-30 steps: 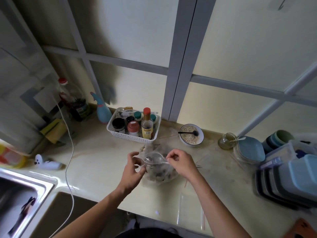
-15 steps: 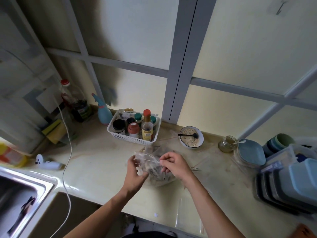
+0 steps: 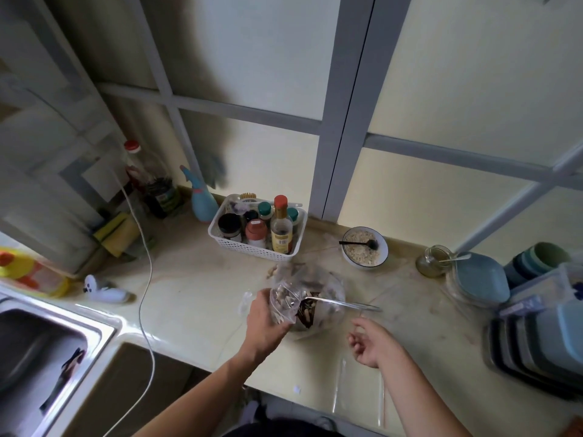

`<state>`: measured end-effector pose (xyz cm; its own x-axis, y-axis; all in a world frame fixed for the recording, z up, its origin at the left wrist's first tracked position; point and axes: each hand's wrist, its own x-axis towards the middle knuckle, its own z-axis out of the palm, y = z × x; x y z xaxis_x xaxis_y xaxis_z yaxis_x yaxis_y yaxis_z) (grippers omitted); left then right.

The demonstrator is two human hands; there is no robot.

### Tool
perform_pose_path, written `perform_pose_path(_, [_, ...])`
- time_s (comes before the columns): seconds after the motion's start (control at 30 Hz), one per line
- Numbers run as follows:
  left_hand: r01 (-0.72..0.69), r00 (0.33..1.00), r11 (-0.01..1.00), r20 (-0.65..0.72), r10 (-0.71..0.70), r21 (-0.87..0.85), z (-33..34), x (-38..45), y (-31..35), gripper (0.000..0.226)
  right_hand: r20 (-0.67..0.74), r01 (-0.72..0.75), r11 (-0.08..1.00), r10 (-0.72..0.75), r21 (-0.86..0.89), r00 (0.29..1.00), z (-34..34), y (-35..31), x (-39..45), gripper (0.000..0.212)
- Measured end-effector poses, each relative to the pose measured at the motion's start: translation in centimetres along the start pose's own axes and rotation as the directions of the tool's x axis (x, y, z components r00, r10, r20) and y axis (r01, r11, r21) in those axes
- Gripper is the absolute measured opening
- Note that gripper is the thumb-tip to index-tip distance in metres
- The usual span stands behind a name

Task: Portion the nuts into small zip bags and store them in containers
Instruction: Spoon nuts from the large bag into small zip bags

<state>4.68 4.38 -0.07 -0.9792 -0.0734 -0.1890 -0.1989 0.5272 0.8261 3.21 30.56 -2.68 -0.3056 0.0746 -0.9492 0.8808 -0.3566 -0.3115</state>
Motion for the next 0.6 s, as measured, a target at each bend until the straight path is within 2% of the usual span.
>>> perform_pose_path(0.07, [-0.031, 0.999, 0.998, 0.021, 0.03, 0.054, 0.0, 0.2, 0.0, 0.054, 0.015, 0.026, 0.985, -0.029, 0.172, 0.999, -0.7, 0.1, 1.0, 0.02])
perform_pose_path(0.17, [-0.05, 0.996, 0.998, 0.081, 0.046, 0.041, 0.2, 0.4, 0.1, 0.054, 0.011, 0.162, 0.922, -0.177, 0.351, 0.984, -0.1, -0.4, 1.5, 0.021])
perform_pose_path(0.23, [-0.052, 0.994, 0.998, 0.102, 0.049, 0.028, 0.0, 0.4, 0.3, 0.065, 0.0, 0.221, 0.899, -0.239, 0.379, 0.971, 0.8, -1.1, 1.3, 0.023])
perform_pose_path(0.3, [-0.07, 0.99, 0.997, 0.125, 0.065, 0.036, 0.0, 0.5, 0.5, 0.09, -0.026, 0.296, 0.895, -0.305, 0.333, 0.952, 2.1, -1.7, 0.6, 0.021])
perform_pose_path(0.37, [-0.097, 0.987, 0.993, 0.132, 0.087, 0.07, -0.1, 0.6, 0.8, 0.107, -0.076, 0.42, 0.889, -0.414, 0.181, 0.907, 3.6, -2.2, -0.5, 0.018])
perform_pose_path(0.47, [-0.148, 0.986, 0.984, 0.093, 0.139, 0.103, 0.1, 0.5, 0.6, 0.105, -0.086, 0.591, 0.8, -0.599, -0.106, 0.796, 5.6, -2.8, -2.9, 0.02])
perform_pose_path(0.53, [-0.162, 0.985, 0.979, 0.085, 0.152, 0.125, 0.3, 0.6, 0.1, 0.098, -0.108, 0.621, 0.661, -0.716, -0.422, 0.689, 6.5, -3.2, -4.2, 0.026])
perform_pose_path(0.6, [-0.222, 0.974, 0.962, 0.079, 0.212, 0.159, 0.6, 0.6, -0.2, 0.088, -0.102, 0.604, 0.454, -0.845, -0.655, 0.525, 6.9, -3.2, -4.9, 0.028])
